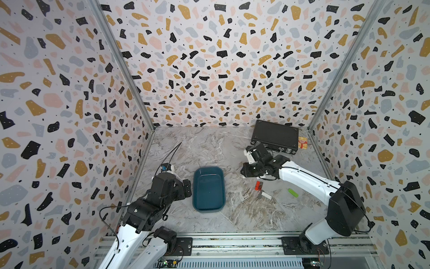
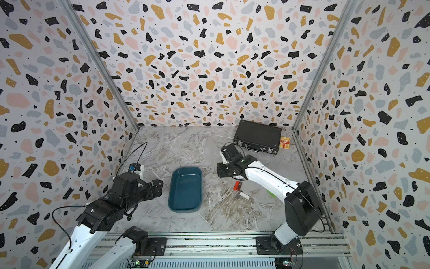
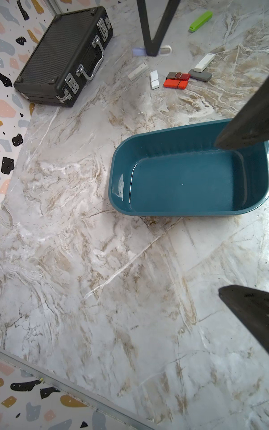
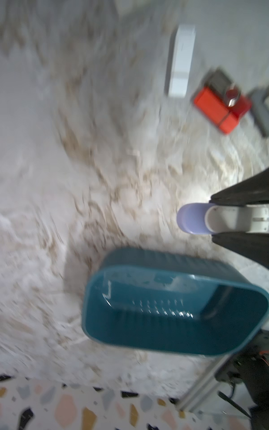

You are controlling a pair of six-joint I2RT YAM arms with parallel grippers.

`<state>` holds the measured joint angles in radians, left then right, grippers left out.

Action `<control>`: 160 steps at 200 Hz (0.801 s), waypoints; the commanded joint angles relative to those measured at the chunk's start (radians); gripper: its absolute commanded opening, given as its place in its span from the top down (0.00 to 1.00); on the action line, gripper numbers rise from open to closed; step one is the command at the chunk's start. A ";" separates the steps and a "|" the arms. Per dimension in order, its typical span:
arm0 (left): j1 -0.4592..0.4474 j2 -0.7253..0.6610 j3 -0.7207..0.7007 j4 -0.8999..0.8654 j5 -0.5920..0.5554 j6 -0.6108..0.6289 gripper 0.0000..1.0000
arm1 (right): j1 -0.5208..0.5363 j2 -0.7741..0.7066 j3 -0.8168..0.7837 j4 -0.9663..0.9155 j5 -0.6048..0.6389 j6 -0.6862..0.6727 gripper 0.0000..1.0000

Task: Put the usb flash drive into the storage box
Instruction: Place the USB flash in the storage box.

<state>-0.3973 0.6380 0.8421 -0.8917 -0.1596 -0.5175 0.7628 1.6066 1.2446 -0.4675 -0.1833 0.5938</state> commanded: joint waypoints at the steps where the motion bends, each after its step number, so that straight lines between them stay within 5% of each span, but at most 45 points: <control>1: -0.011 0.002 0.016 -0.007 -0.022 0.003 0.06 | 0.112 0.092 0.115 0.018 -0.003 0.040 0.87; 70: -0.023 -0.049 0.011 -0.023 -0.125 -0.012 0.00 | 0.234 0.436 0.355 0.035 0.035 0.127 0.86; 104: -0.039 -0.052 0.003 0.001 -0.074 0.002 0.00 | 0.237 0.561 0.474 0.004 0.032 0.123 0.81; 160: -0.097 -0.033 0.012 -0.022 -0.106 -0.006 0.05 | 0.231 0.451 0.487 -0.092 0.080 0.004 0.60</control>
<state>-0.4721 0.5961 0.8421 -0.9100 -0.2340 -0.5182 0.9989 2.2036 1.7256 -0.4690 -0.1558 0.6735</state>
